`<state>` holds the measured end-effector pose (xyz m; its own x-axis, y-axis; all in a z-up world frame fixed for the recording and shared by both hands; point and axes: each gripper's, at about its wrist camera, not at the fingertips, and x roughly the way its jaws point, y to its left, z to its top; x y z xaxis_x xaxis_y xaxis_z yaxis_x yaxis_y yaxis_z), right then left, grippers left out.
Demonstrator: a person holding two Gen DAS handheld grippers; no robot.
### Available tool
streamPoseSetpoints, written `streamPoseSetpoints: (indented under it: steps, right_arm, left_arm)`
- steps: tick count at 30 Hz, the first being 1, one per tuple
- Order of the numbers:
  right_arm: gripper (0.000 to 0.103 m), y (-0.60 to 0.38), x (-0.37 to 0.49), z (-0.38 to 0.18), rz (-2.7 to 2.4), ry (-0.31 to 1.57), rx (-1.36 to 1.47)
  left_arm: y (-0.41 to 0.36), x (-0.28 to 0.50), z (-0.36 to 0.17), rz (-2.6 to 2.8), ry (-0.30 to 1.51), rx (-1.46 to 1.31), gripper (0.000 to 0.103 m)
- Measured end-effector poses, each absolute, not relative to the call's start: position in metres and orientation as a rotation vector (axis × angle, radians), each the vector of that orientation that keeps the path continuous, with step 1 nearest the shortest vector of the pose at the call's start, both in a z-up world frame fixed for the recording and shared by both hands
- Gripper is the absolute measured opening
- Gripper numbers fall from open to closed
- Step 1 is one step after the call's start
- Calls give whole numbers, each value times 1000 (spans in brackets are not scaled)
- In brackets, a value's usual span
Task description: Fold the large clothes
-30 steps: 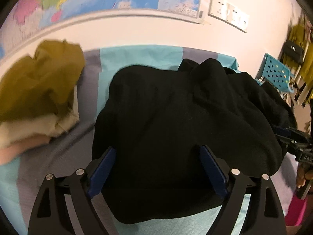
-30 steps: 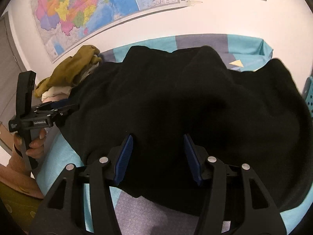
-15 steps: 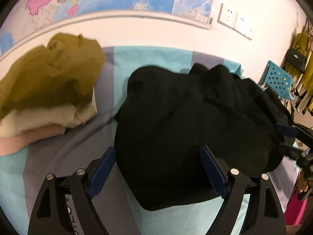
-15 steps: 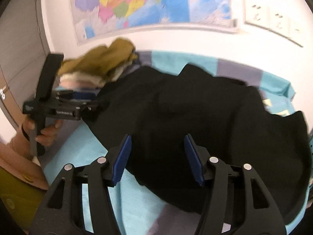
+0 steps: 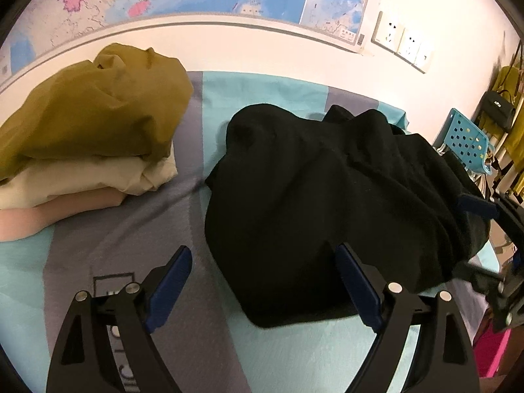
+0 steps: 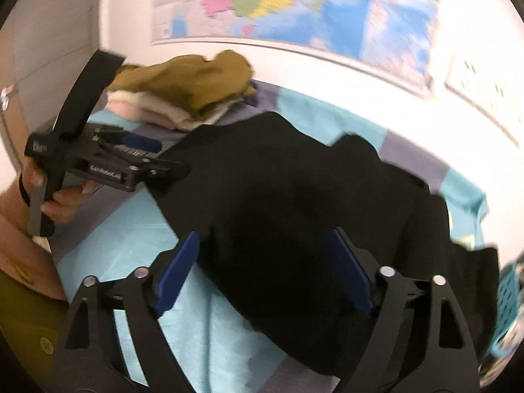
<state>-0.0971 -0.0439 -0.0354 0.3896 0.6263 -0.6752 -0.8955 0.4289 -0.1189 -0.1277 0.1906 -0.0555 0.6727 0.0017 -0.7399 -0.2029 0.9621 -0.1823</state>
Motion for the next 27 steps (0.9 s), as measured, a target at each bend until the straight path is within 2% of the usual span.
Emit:
streamPoseSetpoints:
  steps: [12, 15, 17, 20, 27]
  right_arm:
    - [83, 3, -122, -88, 1013, 507, -879]
    - [68, 4, -115, -90, 990, 503, -867]
    - [55, -1, -109, -83, 998, 529, -811]
    - [47, -7, -94, -68, 1019, 596, -676]
    - [45, -17, -71, -56, 1049, 699, -451]
  left_arm:
    - [202, -165, -65, 85, 853, -362, 86]
    - [198, -168, -68, 37, 864, -399, 86]
    - [192, -167, -71, 1, 873, -413, 86]
    - [183, -161, -75, -59, 886, -450, 86]
    - [169, -135, -73, -193, 850, -564, 86]
